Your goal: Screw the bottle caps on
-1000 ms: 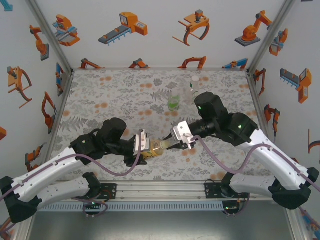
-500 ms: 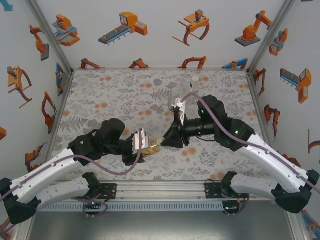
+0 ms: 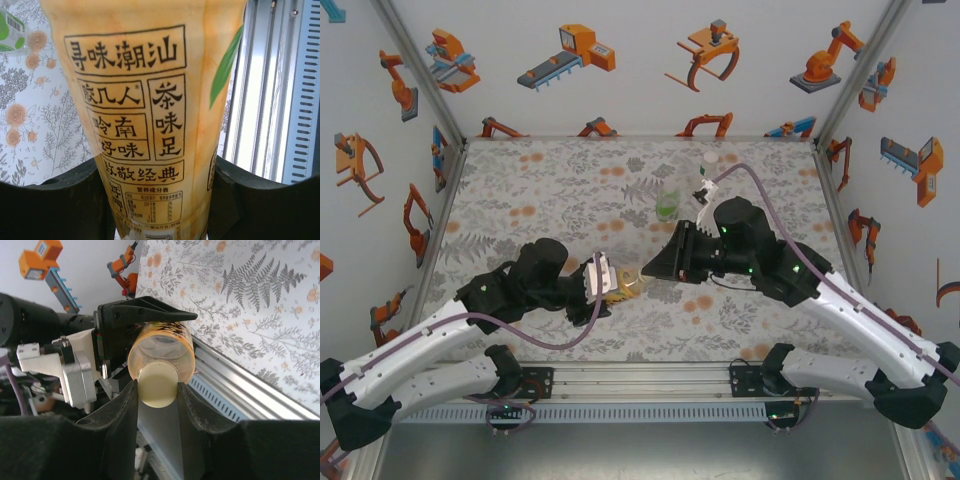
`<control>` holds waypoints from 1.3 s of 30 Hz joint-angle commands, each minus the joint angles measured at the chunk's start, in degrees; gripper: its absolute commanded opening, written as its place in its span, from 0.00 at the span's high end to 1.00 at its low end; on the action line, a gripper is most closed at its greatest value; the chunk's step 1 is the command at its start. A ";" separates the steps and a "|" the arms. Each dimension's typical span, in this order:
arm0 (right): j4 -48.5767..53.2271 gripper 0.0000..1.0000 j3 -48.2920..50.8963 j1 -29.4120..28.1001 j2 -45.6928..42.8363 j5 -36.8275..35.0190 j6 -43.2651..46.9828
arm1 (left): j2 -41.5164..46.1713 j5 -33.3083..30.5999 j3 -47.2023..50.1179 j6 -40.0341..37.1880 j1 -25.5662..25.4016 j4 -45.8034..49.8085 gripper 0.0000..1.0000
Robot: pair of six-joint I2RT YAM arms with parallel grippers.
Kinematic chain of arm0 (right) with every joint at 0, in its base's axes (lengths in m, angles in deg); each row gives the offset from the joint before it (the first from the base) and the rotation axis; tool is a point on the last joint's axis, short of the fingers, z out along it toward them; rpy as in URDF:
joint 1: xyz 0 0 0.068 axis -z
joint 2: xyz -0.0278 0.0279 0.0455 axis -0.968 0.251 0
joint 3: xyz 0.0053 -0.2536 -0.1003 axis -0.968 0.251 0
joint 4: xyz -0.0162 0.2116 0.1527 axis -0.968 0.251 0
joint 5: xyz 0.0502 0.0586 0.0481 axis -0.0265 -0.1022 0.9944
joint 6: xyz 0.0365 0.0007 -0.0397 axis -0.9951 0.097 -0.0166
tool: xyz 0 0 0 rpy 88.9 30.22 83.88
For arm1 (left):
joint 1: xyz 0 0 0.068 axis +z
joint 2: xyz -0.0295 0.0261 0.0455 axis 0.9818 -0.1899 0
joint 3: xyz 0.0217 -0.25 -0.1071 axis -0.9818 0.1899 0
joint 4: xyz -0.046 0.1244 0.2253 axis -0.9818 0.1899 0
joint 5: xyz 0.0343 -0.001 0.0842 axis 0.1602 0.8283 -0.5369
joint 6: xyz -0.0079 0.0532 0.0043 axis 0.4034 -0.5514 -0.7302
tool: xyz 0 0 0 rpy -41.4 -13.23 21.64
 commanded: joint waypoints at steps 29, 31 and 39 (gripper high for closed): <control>3.32 0.48 -6.51 0.24 -3.80 23.62 82.09 | 2.07 6.44 0.45 -0.93 -0.13 -2.39 1.00; 4.85 0.46 -7.14 0.26 -3.27 25.10 88.13 | 2.03 7.32 0.46 -1.14 -0.13 -2.36 1.00; 9.75 0.43 -12.25 0.24 0.72 26.74 96.53 | 1.28 10.49 -0.50 -1.92 -0.13 -0.74 1.00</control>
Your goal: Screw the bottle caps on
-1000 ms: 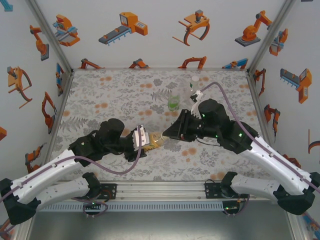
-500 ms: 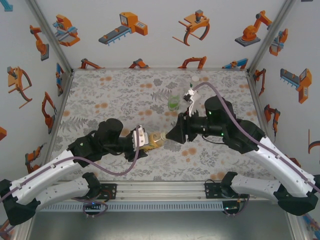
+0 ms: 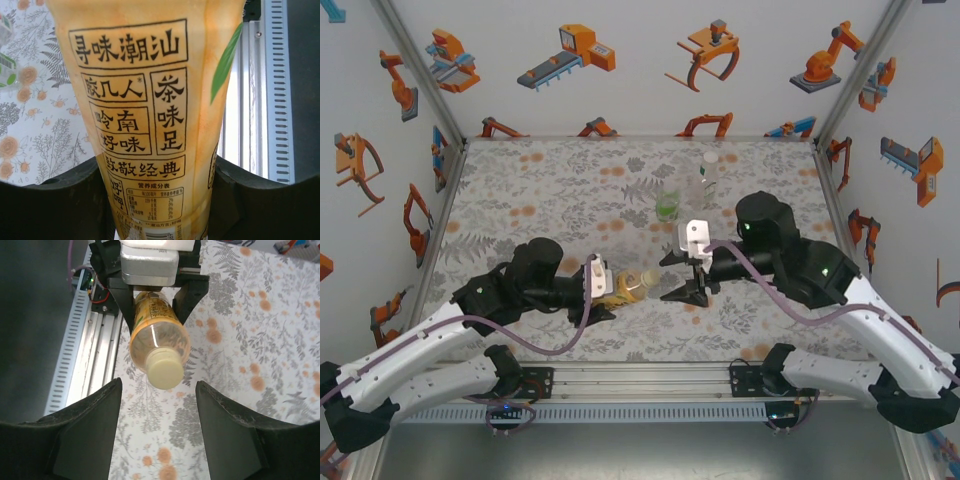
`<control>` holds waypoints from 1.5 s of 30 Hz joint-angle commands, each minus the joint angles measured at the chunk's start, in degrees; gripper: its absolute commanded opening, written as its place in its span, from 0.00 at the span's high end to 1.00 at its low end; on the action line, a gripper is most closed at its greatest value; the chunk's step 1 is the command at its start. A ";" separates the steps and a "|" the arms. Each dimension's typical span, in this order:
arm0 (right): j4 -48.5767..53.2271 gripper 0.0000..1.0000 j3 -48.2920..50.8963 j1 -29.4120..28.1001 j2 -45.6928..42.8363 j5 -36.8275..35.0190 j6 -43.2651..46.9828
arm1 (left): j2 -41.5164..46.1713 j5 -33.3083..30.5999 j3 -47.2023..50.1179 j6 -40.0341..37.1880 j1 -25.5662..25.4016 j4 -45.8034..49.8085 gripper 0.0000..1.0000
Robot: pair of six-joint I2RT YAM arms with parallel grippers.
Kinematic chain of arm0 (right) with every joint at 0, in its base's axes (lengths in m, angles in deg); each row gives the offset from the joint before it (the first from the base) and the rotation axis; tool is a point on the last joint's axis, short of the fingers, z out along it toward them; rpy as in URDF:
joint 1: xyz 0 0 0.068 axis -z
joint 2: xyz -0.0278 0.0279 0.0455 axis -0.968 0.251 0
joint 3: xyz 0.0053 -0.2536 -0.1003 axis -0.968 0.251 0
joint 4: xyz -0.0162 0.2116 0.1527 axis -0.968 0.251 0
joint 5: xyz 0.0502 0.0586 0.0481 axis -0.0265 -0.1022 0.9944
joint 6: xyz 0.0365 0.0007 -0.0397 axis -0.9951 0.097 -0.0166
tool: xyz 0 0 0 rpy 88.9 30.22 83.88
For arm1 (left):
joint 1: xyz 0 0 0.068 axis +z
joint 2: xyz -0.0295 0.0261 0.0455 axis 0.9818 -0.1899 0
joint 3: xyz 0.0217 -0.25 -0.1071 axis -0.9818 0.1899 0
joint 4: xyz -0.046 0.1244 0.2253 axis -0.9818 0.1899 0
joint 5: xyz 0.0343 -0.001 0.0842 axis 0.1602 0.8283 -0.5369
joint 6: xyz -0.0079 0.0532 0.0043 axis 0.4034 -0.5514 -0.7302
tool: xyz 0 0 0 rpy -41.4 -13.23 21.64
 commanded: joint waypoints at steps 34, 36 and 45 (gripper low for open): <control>-3.96 0.75 3.50 0.11 1.66 5.18 -3.69 | -1.38 4.99 -1.39 -1.87 -0.08 1.71 1.00; -6.29 0.83 4.56 0.11 1.29 2.26 -10.53 | -1.32 4.51 -1.31 -1.70 -0.08 1.71 1.00; -14.10 1.00 11.63 0.11 -1.46 -14.53 -52.30 | -1.09 1.10 -0.53 -1.47 -0.08 0.83 1.00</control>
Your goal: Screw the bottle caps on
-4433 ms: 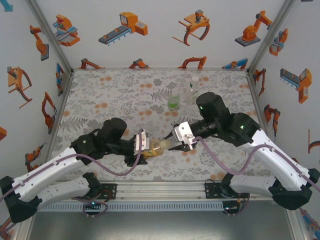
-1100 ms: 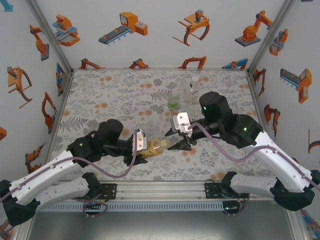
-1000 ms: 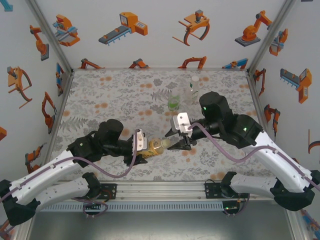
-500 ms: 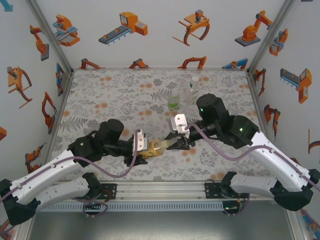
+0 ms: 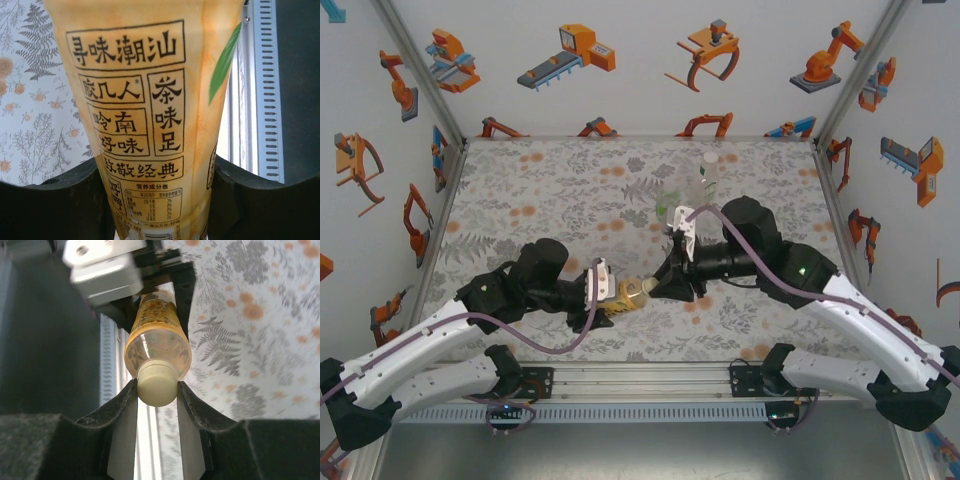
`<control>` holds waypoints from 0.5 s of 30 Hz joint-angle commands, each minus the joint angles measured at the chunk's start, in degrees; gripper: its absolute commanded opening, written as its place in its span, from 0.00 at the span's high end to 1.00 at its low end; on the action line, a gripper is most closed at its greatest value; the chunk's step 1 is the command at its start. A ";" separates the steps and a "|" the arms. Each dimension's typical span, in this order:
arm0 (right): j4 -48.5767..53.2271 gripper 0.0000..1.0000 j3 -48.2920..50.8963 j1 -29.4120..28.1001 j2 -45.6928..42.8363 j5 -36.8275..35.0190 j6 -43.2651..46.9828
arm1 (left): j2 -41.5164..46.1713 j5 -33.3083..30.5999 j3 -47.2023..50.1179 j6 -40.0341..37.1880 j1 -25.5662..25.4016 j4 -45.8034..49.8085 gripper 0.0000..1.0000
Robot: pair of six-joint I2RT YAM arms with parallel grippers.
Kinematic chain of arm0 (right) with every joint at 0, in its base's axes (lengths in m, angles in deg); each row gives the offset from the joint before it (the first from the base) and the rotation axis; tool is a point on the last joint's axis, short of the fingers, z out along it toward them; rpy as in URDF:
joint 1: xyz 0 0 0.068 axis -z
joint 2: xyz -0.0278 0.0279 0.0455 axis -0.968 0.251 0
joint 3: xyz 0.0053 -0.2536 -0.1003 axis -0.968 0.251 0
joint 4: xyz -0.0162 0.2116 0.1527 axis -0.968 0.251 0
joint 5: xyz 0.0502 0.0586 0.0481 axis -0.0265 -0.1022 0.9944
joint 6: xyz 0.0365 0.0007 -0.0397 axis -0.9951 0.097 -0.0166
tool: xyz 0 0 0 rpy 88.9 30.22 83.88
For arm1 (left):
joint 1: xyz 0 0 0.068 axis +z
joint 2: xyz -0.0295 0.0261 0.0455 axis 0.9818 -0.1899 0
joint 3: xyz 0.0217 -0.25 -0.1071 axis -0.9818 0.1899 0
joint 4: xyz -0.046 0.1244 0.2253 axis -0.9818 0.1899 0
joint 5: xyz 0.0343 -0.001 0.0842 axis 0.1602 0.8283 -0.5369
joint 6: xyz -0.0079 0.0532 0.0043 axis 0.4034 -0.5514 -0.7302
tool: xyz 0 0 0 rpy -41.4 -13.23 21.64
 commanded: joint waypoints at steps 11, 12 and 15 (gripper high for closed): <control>9.63 1.00 -1.25 0.13 0.92 -19.36 -65.31 | -0.38 -1.54 -0.52 -0.56 -0.13 -3.15 1.00; 11.27 1.00 -1.43 0.13 0.89 -20.16 -68.56 | -0.55 -1.46 -0.61 -0.58 -0.13 -3.33 1.00; 10.14 1.00 -0.18 0.13 0.58 -19.38 -75.88 | -1.07 -1.43 -0.87 -0.49 -0.13 -3.52 1.00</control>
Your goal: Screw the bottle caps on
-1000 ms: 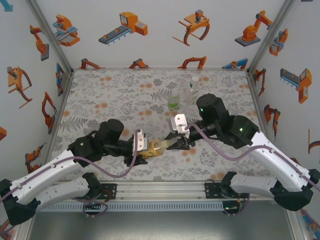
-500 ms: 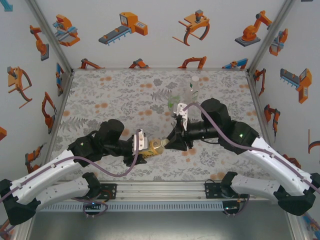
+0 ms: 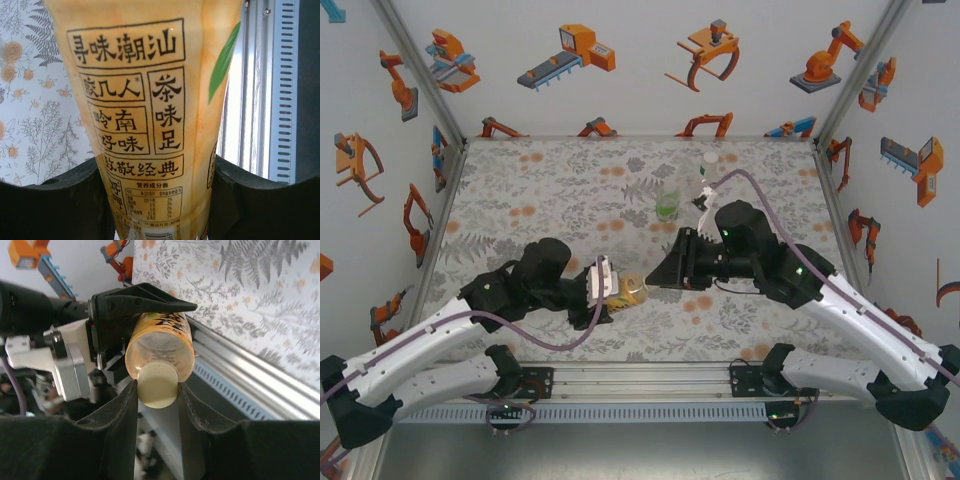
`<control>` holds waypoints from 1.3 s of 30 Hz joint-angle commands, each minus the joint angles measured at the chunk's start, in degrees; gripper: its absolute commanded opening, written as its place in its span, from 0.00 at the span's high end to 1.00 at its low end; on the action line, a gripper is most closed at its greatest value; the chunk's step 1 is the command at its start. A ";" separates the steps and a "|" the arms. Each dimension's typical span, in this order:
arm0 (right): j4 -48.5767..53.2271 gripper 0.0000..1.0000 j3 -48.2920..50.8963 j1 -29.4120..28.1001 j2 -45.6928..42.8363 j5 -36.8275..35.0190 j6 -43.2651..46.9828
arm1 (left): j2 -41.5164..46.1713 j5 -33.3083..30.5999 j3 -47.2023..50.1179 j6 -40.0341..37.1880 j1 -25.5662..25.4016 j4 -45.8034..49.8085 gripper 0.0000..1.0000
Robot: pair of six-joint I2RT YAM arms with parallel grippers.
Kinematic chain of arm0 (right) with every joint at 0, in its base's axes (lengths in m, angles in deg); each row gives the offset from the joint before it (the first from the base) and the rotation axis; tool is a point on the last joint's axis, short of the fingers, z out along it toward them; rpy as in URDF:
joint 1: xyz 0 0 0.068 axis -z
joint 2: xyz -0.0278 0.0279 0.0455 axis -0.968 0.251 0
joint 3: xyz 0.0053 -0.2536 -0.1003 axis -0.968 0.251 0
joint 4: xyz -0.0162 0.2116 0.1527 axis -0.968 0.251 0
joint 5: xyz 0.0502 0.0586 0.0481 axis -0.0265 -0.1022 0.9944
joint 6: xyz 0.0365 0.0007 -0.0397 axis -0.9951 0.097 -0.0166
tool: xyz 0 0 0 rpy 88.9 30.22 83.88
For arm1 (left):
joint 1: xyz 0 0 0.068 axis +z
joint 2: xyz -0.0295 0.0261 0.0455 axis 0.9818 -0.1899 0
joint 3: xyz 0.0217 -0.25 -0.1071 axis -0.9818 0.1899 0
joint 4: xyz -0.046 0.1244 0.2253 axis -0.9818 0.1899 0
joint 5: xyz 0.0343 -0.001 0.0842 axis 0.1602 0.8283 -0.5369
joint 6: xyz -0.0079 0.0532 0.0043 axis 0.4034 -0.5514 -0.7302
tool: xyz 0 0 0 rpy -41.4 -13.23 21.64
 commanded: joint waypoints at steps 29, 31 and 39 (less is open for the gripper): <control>-15.32 0.54 5.61 -4.12 -4.64 -8.83 -18.03 | -2.27 0.88 -2.45 -3.34 -0.08 -3.89 1.00; -16.91 0.51 7.51 -2.69 -6.18 -8.11 -19.12 | -1.63 0.70 -2.29 -3.35 -0.13 -3.58 1.00; -17.09 0.46 5.87 7.63 -9.07 0.07 -2.32 | 0.79 1.21 -2.06 -2.99 -0.13 -2.05 1.00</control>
